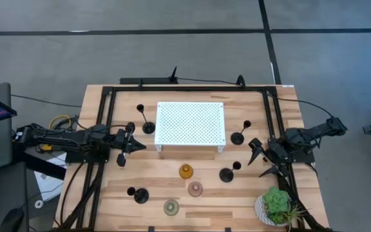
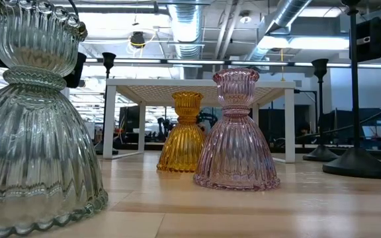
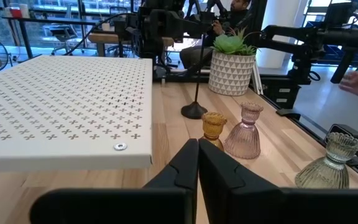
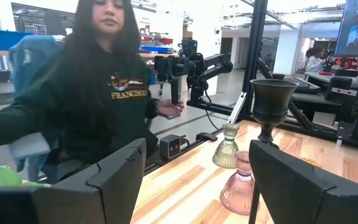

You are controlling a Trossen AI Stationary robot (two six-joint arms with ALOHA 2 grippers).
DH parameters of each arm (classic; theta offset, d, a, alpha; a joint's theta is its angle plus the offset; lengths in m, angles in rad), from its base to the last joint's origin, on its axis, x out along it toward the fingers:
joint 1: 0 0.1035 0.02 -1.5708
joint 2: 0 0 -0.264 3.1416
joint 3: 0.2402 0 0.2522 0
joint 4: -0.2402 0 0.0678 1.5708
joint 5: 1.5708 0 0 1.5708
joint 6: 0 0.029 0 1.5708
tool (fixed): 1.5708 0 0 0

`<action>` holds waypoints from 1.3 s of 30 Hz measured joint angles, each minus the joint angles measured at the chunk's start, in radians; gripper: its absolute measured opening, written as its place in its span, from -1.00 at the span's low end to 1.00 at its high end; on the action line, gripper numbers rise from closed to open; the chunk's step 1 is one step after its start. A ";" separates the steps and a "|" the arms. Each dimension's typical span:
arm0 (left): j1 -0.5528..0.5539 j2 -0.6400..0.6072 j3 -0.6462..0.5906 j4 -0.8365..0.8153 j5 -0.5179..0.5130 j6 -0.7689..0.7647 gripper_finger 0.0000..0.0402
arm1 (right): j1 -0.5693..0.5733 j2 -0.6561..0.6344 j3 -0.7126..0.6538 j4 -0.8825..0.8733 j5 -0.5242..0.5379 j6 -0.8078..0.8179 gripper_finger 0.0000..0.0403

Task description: Pick & Place candle stick holders

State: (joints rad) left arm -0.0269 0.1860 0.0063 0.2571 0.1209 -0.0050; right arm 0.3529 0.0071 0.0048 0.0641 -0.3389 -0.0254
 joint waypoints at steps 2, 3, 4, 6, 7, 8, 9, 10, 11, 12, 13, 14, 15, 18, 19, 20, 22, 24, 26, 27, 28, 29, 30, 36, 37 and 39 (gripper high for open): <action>0.000 0.000 0.000 0.002 0.000 0.001 -0.94 | 0.000 0.000 0.000 0.000 0.000 0.000 0.37; 0.000 0.000 0.000 0.003 0.000 0.000 -0.94 | 0.000 0.000 0.000 0.000 0.000 0.000 0.37; 0.000 0.000 0.000 0.003 0.000 0.000 -0.94 | 0.000 0.000 0.000 0.000 0.000 0.000 0.37; 0.000 0.000 0.000 0.003 0.000 0.000 -0.94 | 0.000 0.000 0.000 0.000 0.000 0.000 0.37; 0.000 0.000 0.000 0.003 0.000 0.000 -0.94 | 0.000 0.000 0.000 0.000 0.000 0.000 0.37; 0.000 0.000 0.000 0.004 0.000 0.000 -0.94 | 0.000 0.000 0.000 0.000 0.000 0.000 0.37; 0.000 0.000 0.000 0.004 0.000 0.000 -0.94 | 0.000 0.000 0.000 0.000 0.000 0.000 0.37; 0.000 0.000 0.000 0.005 0.000 0.000 -0.94 | 0.000 0.000 0.000 0.000 0.000 0.000 0.37; 0.000 0.000 0.000 0.006 0.000 0.000 -0.94 | 0.000 0.000 0.000 0.000 0.000 0.000 0.37; 0.000 0.000 0.000 0.006 0.000 0.000 -0.94 | 0.000 0.000 0.000 0.000 0.000 0.000 0.37; 0.000 0.000 0.000 0.006 0.000 0.000 -0.94 | 0.000 0.000 0.000 0.000 0.000 0.000 0.37; 0.000 0.000 0.000 0.007 0.000 0.000 -0.94 | 0.000 0.000 0.000 0.000 0.000 0.000 0.37; 0.000 0.000 0.000 0.007 0.000 0.000 -0.94 | 0.000 0.000 0.000 0.000 0.000 0.000 0.37; 0.000 0.000 0.000 0.014 0.000 0.000 -0.94 | 0.000 0.000 0.000 0.003 0.000 0.000 0.37; 0.000 0.000 0.000 0.014 0.000 0.000 -0.94 | 0.000 0.000 0.000 0.003 0.000 0.000 0.37; 0.000 0.000 0.000 0.014 0.000 0.000 -0.94 | 0.000 0.000 0.000 0.002 0.000 0.000 0.37; 0.000 0.000 0.000 0.014 0.000 -0.004 -0.94 | 0.000 0.000 0.000 0.002 0.000 0.000 0.37; 0.000 0.000 0.000 0.014 0.000 -0.004 -0.94 | 0.000 0.000 0.000 0.002 0.000 0.000 0.37; 0.000 0.000 0.000 0.014 0.000 -0.004 -0.94 | 0.000 0.000 0.000 0.001 0.000 0.000 0.37; 0.000 0.000 0.000 0.014 0.000 -0.004 -0.94 | 0.000 0.000 0.000 0.000 0.000 0.000 0.37; 0.000 0.000 0.000 0.014 0.000 -0.004 -0.94 | 0.000 0.000 0.000 0.000 0.000 0.000 0.37; 0.000 0.000 0.000 0.014 0.000 -0.004 -0.94 | 0.000 0.000 0.000 0.000 0.000 0.000 0.37; 0.000 0.000 0.000 0.014 0.000 -0.004 -0.94 | 0.000 0.000 0.000 0.001 0.000 0.000 0.37; 0.000 0.000 0.000 0.022 0.000 -0.004 -0.94 | 0.000 0.000 0.000 0.000 0.000 0.000 0.37; 0.000 0.000 0.000 0.022 0.000 -0.004 -0.94 | 0.000 0.000 0.000 0.000 0.000 0.000 0.37; 0.000 0.000 0.000 0.022 0.000 -0.004 -0.94 | 0.000 0.000 0.000 0.000 0.000 0.000 0.37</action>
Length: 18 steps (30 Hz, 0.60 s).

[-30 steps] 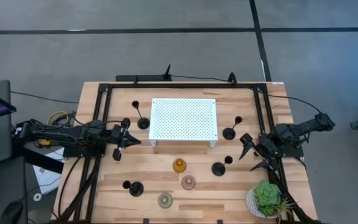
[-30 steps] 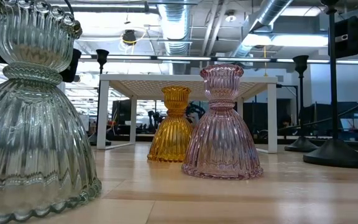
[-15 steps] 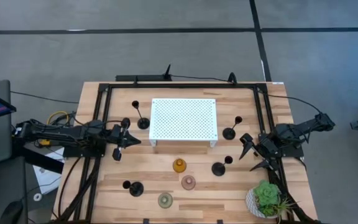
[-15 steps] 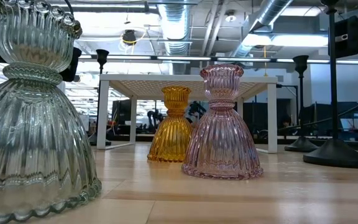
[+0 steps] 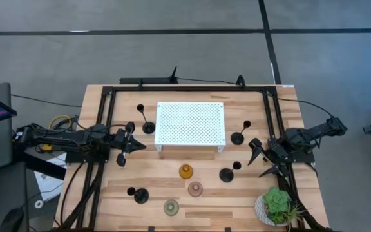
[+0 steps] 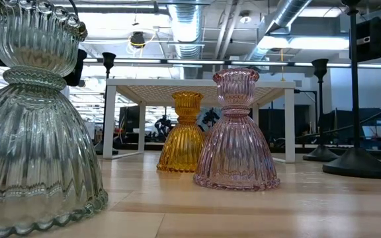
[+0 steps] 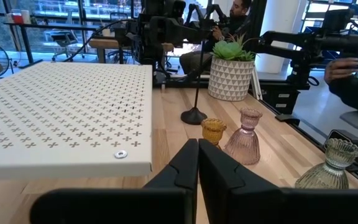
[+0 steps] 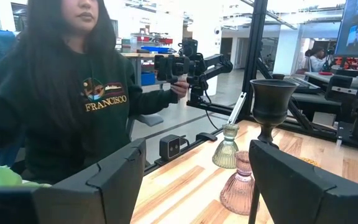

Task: Pick & Place candle stick holders
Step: Put the black candle holder on the shelf

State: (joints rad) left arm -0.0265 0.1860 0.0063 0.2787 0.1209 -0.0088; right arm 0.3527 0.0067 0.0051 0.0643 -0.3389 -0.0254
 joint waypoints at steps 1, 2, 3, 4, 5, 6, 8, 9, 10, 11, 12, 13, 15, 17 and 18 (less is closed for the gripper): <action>0.000 0.000 0.000 0.000 0.000 0.000 -0.94 | 0.000 0.000 0.000 0.000 0.000 0.000 0.37; 0.000 0.000 0.000 0.000 0.000 0.000 -0.94 | 0.000 0.000 0.000 0.000 0.000 0.000 0.37; 0.000 0.000 0.000 0.000 0.000 0.000 -0.94 | 0.000 0.000 0.000 0.000 0.000 0.000 0.37; 0.000 0.000 0.000 0.000 0.000 0.000 -0.94 | 0.000 0.000 0.000 0.000 0.000 0.000 0.37; 0.000 0.000 0.000 0.000 0.000 0.000 -0.94 | 0.000 0.000 0.000 0.000 0.000 0.000 0.37; 0.000 0.000 0.000 0.000 0.000 0.000 -0.94 | 0.000 0.000 0.000 0.000 0.000 0.000 0.37; 0.000 0.000 0.000 0.001 0.000 0.000 -0.94 | 0.000 0.000 0.000 0.000 0.000 0.000 0.37; 0.000 0.000 0.000 0.002 0.000 0.000 -0.94 | 0.000 0.000 0.000 0.000 0.000 0.000 0.37; 0.000 0.000 0.000 0.004 0.000 0.000 -0.94 | 0.000 0.000 0.000 0.000 0.000 0.000 0.37; 0.000 0.000 0.000 0.005 0.000 0.000 -0.94 | 0.000 0.000 0.000 0.001 0.000 0.000 0.37; 0.000 0.000 0.000 0.006 0.000 0.000 -0.94 | 0.000 0.000 0.000 0.002 0.000 0.000 0.37; 0.000 0.000 0.000 0.007 0.000 0.000 -0.94 | 0.000 0.000 0.000 0.002 0.000 0.000 0.37; 0.000 0.000 0.000 0.007 0.000 0.000 -0.94 | 0.000 0.000 0.000 0.002 0.000 0.000 0.37; 0.000 0.000 0.000 0.009 0.000 0.000 -0.94 | 0.000 0.000 0.000 0.002 0.000 0.000 0.37; 0.000 0.000 0.000 0.010 0.000 0.000 -0.94 | 0.000 0.000 0.000 0.002 0.000 0.000 0.37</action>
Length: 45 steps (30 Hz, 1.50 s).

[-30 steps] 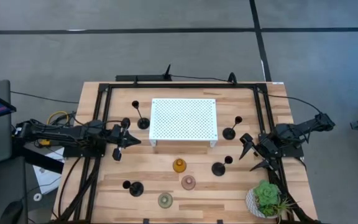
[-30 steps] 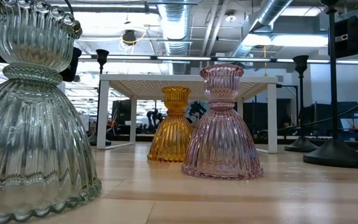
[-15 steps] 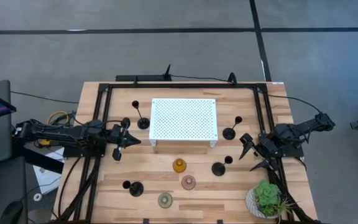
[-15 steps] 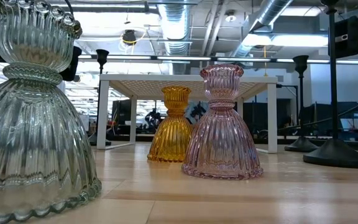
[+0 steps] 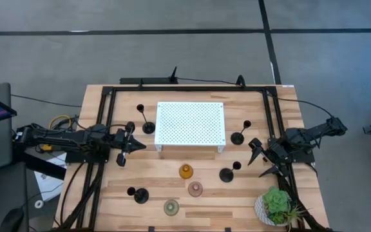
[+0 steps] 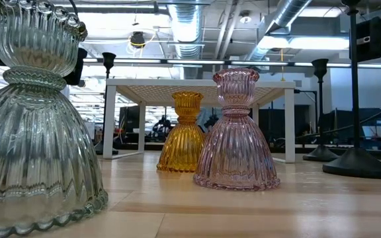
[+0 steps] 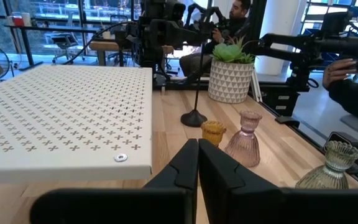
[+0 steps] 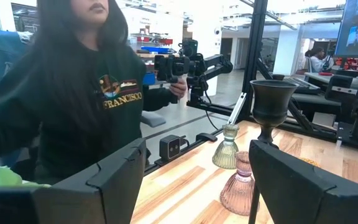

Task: Pick & Place candle stick holders
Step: Put the black candle holder on the shelf

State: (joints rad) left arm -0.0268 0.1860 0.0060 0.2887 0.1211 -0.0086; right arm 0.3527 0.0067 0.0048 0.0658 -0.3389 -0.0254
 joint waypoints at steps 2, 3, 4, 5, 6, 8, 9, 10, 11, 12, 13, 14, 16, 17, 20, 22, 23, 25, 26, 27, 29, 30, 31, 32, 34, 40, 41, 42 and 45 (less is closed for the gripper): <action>0.000 0.000 0.000 0.001 0.000 0.000 -0.94 | 0.000 0.000 0.000 0.000 0.000 0.000 0.37; 0.000 0.000 0.000 0.001 0.000 0.000 -0.94 | 0.000 0.000 0.000 0.000 0.000 0.000 0.37; 0.000 0.000 0.000 0.001 0.000 0.000 -0.94 | 0.000 0.000 0.000 0.000 0.000 0.000 0.37; 0.000 0.000 0.000 0.002 0.000 0.000 -0.94 | 0.000 0.000 0.000 0.000 0.000 0.000 0.37; 0.000 0.000 0.000 0.002 0.000 0.000 -0.94 | 0.000 0.000 0.000 0.000 0.000 0.000 0.37; 0.000 0.000 0.000 0.003 0.000 0.000 -0.94 | 0.000 0.000 0.000 0.000 0.000 0.000 0.37; 0.000 0.000 0.000 0.004 0.000 0.000 -0.94 | 0.000 0.000 0.000 -0.001 0.000 0.000 0.37; 0.000 0.000 0.000 0.005 0.000 0.000 -0.94 | 0.000 0.000 0.000 -0.001 0.000 0.000 0.37; 0.000 0.000 0.000 0.006 0.000 0.000 -0.94 | 0.000 0.000 0.000 -0.001 0.000 0.000 0.37; 0.000 0.000 0.000 0.007 0.000 0.000 -0.94 | 0.000 0.000 0.000 -0.001 0.000 0.000 0.37; 0.000 0.000 0.000 0.008 0.000 0.000 -0.94 | 0.000 0.000 0.000 -0.001 0.000 0.000 0.37; 0.000 0.000 0.000 0.009 0.000 0.000 -0.94 | 0.000 0.000 0.000 -0.001 0.000 -0.001 0.37; 0.000 0.000 0.000 0.011 0.000 0.000 -0.94 | -0.001 0.000 0.000 -0.001 0.000 0.000 0.37; 0.000 0.000 0.000 0.011 0.000 0.000 -0.94 | -0.001 0.000 0.000 -0.001 0.000 0.000 0.37; 0.000 0.000 0.000 0.012 0.000 0.000 -0.94 | -0.001 0.000 0.000 -0.001 0.000 0.000 0.37; 0.000 0.000 0.000 0.012 0.000 0.000 -0.94 | -0.001 0.000 0.000 -0.001 0.000 0.000 0.37; 0.000 0.000 0.000 0.012 0.000 0.000 -0.94 | -0.001 0.000 0.000 -0.001 0.000 0.000 0.37; 0.000 0.000 0.000 0.012 0.000 0.000 -0.94 | -0.001 0.000 0.000 -0.001 0.000 0.000 0.37; 0.000 0.000 0.000 0.012 0.000 0.000 -0.94 | -0.001 0.000 0.000 -0.001 0.000 0.000 0.37; 0.000 0.000 0.000 0.012 0.000 0.000 -0.94 | -0.001 0.000 0.000 -0.001 0.000 0.000 0.37; 0.000 0.000 0.000 0.014 0.000 0.002 -0.94 | -0.001 0.000 0.000 -0.001 0.000 0.000 0.37; 0.000 0.000 0.000 0.017 0.000 0.006 -0.94 | -0.001 0.000 0.000 -0.001 0.000 0.000 0.37; 0.000 0.000 0.000 0.020 0.000 0.009 -0.94 | -0.001 0.000 0.000 -0.001 0.000 0.000 0.37; 0.000 0.000 0.000 0.022 0.000 0.009 -0.94 | -0.001 0.000 0.000 -0.001 0.000 0.000 0.37; 0.000 0.000 0.000 0.023 0.000 0.010 -0.94 | -0.001 0.000 0.000 -0.001 0.000 0.000 0.37; 0.000 0.000 0.000 0.034 0.000 0.011 -0.94 | -0.001 0.000 0.000 0.000 0.000 -0.003 0.37; 0.000 0.000 0.000 0.034 0.000 0.011 -0.94 | -0.001 0.000 0.001 0.001 0.000 -0.004 0.37; 0.000 0.000 0.000 0.034 0.000 0.011 -0.94 | -0.001 0.000 0.002 0.000 0.000 -0.007 0.37; 0.000 0.000 0.000 0.034 0.000 0.011 -0.94 | -0.001 0.000 0.007 -0.001 0.001 -0.008 0.37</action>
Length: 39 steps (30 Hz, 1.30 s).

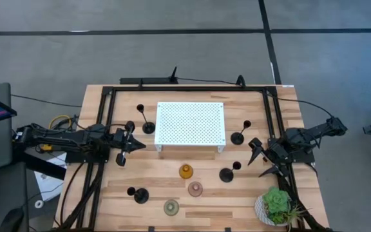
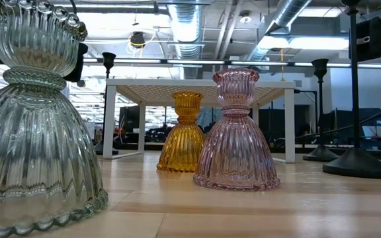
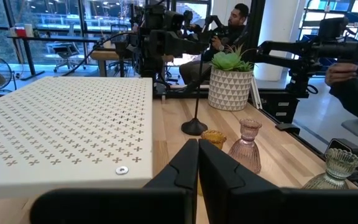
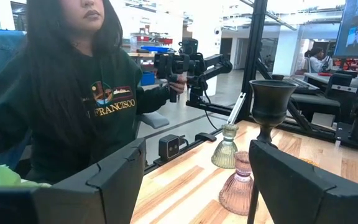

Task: Pick & Place candle stick holders
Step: Put the black candle holder on the shelf

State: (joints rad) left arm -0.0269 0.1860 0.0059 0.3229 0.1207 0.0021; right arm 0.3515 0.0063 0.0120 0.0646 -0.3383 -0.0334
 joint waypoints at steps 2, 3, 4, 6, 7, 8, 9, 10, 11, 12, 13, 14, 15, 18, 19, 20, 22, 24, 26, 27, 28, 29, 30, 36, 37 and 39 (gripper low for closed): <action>0.000 0.000 0.000 0.000 0.000 0.000 -0.94 | 0.000 0.000 0.002 0.017 0.000 0.000 0.37; 0.000 0.000 0.000 0.000 0.000 0.000 -0.94 | 0.000 0.000 0.002 0.029 0.000 0.000 0.37; 0.000 0.000 0.000 0.000 0.000 0.000 -0.94 | 0.000 0.000 0.003 0.036 0.000 -0.001 0.37; 0.000 0.000 0.000 0.000 0.000 0.000 -0.94 | 0.000 0.000 0.003 0.038 0.000 -0.003 0.37; 0.000 0.000 0.000 0.000 0.000 0.000 -0.94 | -0.001 0.000 0.003 0.041 0.000 -0.003 0.37; 0.000 0.000 0.000 0.000 0.000 0.000 -0.94 | -0.001 0.000 0.004 0.045 0.000 -0.003 0.37; 0.000 0.000 0.000 0.000 0.000 0.000 -0.94 | -0.001 0.000 0.005 0.046 0.000 -0.003 0.37; 0.000 0.000 0.000 0.000 0.000 0.000 -0.94 | -0.001 0.000 0.005 0.046 0.000 -0.003 0.37; 0.000 0.000 0.000 0.000 0.000 0.000 -0.94 | -0.001 0.000 0.005 0.045 0.000 -0.003 0.37; 0.000 0.000 0.000 0.000 0.000 0.000 -0.94 | -0.001 0.000 0.005 0.045 0.000 -0.002 0.37; 0.000 0.000 0.000 0.000 0.000 0.000 -0.94 | -0.001 0.000 0.005 0.045 0.000 -0.002 0.37; 0.000 0.000 0.000 0.000 0.000 0.000 -0.94 | -0.001 0.000 0.006 0.044 0.000 -0.002 0.37; 0.000 0.000 0.000 0.000 0.000 0.000 -0.94 | -0.001 0.000 0.006 0.043 0.000 -0.002 0.37; 0.000 0.000 0.000 0.000 0.000 0.000 -0.94 | -0.001 0.000 0.006 0.040 0.000 -0.002 0.37; 0.000 0.000 0.000 0.000 0.000 0.000 -0.94 | -0.001 0.000 0.006 0.040 0.000 -0.001 0.37; 0.000 0.000 0.000 0.000 0.000 0.000 -0.94 | -0.001 0.000 0.006 0.040 0.000 -0.001 0.37; 0.000 0.000 0.000 0.000 0.000 0.000 -0.94 | -0.001 0.000 0.007 0.040 0.000 0.000 0.37; 0.000 0.000 0.000 0.000 0.000 0.000 -0.94 | -0.001 0.000 0.007 0.040 0.000 0.000 0.37; 0.000 0.000 0.000 0.000 0.000 0.000 -0.94 | -0.001 0.000 0.008 0.040 0.000 0.001 0.37; 0.000 0.000 0.000 0.000 0.000 0.000 -0.94 | 0.000 0.000 0.008 0.040 0.000 0.001 0.37; 0.000 0.000 0.000 0.000 0.000 0.000 -0.94 | 0.001 0.000 0.008 0.040 0.000 0.001 0.37; 0.000 0.000 0.000 0.000 0.000 0.000 -0.94 | 0.001 0.000 0.008 0.040 0.000 0.007 0.37; 0.000 0.000 0.000 0.000 0.000 0.000 -0.94 | 0.001 0.000 0.008 0.040 0.000 0.011 0.37; 0.000 0.000 0.000 0.000 0.000 0.000 -0.94 | 0.001 0.000 0.008 0.040 0.000 0.011 0.37; 0.000 0.000 0.000 0.000 0.000 0.000 -0.94 | 0.001 0.000 0.009 0.040 0.000 0.011 0.37; 0.000 0.000 0.000 0.000 0.000 0.000 -0.94 | 0.000 0.000 0.009 0.040 0.000 0.010 0.37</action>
State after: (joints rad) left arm -0.0269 0.1860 0.0063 0.3233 0.1207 0.0021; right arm 0.3519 0.0063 0.0208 0.1051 -0.3382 -0.0238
